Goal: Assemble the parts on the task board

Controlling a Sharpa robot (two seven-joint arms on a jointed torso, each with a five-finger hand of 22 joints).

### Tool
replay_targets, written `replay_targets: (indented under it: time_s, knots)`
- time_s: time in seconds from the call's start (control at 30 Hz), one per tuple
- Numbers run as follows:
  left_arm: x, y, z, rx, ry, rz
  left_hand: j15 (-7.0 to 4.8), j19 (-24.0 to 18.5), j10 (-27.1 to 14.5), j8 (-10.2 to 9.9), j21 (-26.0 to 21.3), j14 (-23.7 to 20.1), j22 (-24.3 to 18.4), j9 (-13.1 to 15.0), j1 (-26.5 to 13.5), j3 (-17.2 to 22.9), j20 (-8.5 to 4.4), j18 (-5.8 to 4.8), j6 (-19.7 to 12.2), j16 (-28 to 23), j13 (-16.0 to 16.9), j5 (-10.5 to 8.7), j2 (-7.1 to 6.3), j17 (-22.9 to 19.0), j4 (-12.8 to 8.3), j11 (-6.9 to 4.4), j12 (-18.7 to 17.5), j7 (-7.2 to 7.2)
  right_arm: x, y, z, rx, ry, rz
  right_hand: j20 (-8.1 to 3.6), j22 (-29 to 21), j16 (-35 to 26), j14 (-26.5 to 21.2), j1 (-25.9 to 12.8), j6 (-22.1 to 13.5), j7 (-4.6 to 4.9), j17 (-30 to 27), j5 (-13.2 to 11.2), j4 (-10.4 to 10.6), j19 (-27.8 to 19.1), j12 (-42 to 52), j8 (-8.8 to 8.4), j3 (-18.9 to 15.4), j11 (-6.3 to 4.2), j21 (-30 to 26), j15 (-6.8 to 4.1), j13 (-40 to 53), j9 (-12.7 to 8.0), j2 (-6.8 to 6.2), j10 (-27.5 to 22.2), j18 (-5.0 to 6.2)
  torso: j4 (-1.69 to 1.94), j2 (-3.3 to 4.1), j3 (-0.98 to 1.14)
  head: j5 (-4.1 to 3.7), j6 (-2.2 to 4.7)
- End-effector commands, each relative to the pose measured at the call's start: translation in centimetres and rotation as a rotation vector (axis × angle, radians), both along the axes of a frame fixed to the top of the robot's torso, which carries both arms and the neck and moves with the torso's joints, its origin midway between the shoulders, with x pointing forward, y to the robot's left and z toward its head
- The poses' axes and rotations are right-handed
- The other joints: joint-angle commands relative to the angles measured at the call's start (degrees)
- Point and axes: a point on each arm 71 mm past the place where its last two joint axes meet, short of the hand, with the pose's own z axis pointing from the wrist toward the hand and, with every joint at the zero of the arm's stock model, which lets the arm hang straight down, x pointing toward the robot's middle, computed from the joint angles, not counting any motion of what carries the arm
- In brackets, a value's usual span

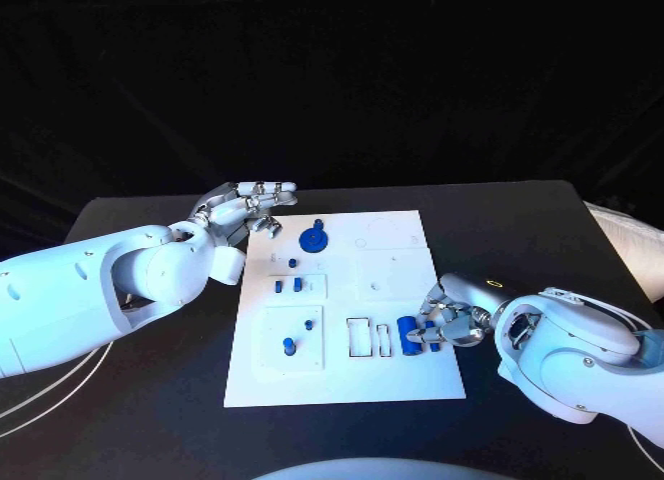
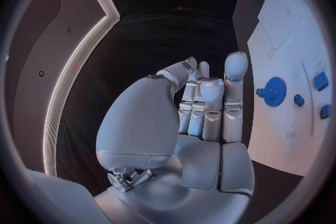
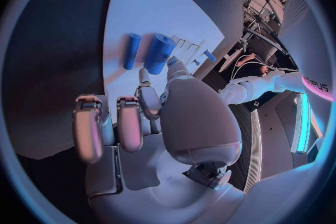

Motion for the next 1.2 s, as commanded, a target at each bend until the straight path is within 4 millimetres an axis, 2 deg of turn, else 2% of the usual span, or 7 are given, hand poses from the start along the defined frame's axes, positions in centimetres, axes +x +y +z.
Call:
replay_targets:
  time_s: [0.03,0.57,0.73,0.83,1.0,1.2]
  knots:
    - [-0.1,-0.2,0.0,-0.008,-0.006,-0.018,0.08,-0.40,-0.35,0.34,-0.33,-0.51,-0.05,-0.07,0.08,-0.45,-0.01,0.48,-0.45,-0.27,0.09,-0.23,0.36,-0.05,-0.01,-0.01,0.10,0.04,-0.1,0.3,-0.5,-0.050,0.017,0.030,0.23,9.47,0.22,4.28,-0.14,-0.20,-0.06,5.21,-0.22,-0.07,1.60,0.28,0.34,-0.32,0.01,0.37,0.29,0.23,0.12,0.40,0.38,-1.00,0.05,-0.05,0.05,-0.05,-0.02]
    - [-0.1,-0.1,0.0,-0.008,-0.004,-0.018,0.08,-0.40,-0.35,0.34,-0.33,-0.51,-0.05,-0.07,0.08,-0.45,-0.01,0.48,-0.45,-0.27,0.09,-0.23,0.36,-0.05,-0.01,-0.01,0.10,0.04,0.5,1.5,-2.0,-0.065,0.030,0.046,0.20,9.57,0.30,4.29,0.14,-0.18,-0.13,5.34,-0.06,-0.22,1.66,0.56,0.66,-0.60,-0.06,0.43,0.24,0.76,0.52,1.18,0.44,-1.03,0.06,-0.06,0.02,0.31,-0.56]
    - [-0.1,-0.1,0.0,-0.007,-0.004,-0.017,0.08,-0.40,-0.35,0.34,-0.33,-0.51,-0.05,-0.07,0.08,-0.45,-0.01,0.48,-0.45,-0.27,0.09,-0.23,0.36,-0.05,-0.01,-0.01,0.10,0.04,0.5,1.5,-2.1,-0.058,0.026,0.037,0.13,9.59,0.27,4.27,1.18,-0.09,-0.23,5.27,1.06,-0.47,1.65,0.74,1.12,-0.76,-0.15,0.43,0.16,1.29,1.09,2.20,0.47,-1.03,0.03,-0.09,-0.02,0.37,-0.59]
    - [-0.1,0.0,0.0,-0.007,-0.004,-0.017,0.08,-0.40,-0.35,0.34,-0.33,-0.51,-0.05,-0.07,0.08,-0.45,-0.01,0.48,-0.45,-0.27,0.09,-0.23,0.36,-0.05,-0.01,-0.01,0.10,0.04,0.6,1.5,-1.9,-0.034,0.007,0.022,0.03,9.75,0.33,4.29,2.31,0.65,-0.51,5.41,2.47,-0.78,1.76,1.71,1.73,-0.38,-0.40,0.53,-0.02,2.44,1.64,3.34,1.13,-1.06,0.03,-0.10,-0.02,0.38,-0.50]
    - [-0.1,-0.1,0.0,-0.007,-0.004,-0.017,0.08,-0.40,-0.35,0.34,-0.33,-0.51,-0.05,-0.07,0.08,-0.45,-0.01,0.48,-0.45,-0.27,0.09,-0.23,0.36,-0.05,-0.01,-0.01,0.10,0.04,0.4,1.5,-1.4,0.025,-0.031,-0.006,-0.43,10.08,0.43,4.33,4.97,2.26,-1.42,5.62,4.72,-1.81,2.01,3.25,2.84,0.82,-1.19,0.73,-0.64,4.24,2.84,5.40,2.33,-1.14,0.04,-0.12,0.02,0.32,-0.42]
    - [-0.1,-0.1,-0.1,-0.007,-0.003,-0.017,0.09,-0.42,-0.42,0.36,-0.45,-0.54,-0.12,-0.07,0.04,-0.53,0.00,0.49,-0.48,-0.25,0.11,-0.22,0.43,-0.11,0.00,-0.01,0.18,0.04,-0.1,1.5,-0.2,0.118,-0.053,-0.025,-1.11,10.41,0.51,4.37,6.30,3.70,-2.39,5.81,5.49,-2.08,2.27,5.12,3.69,2.04,-2.06,0.94,-1.36,6.32,4.11,7.35,3.82,-1.24,0.11,-0.16,-0.02,0.16,-0.39]
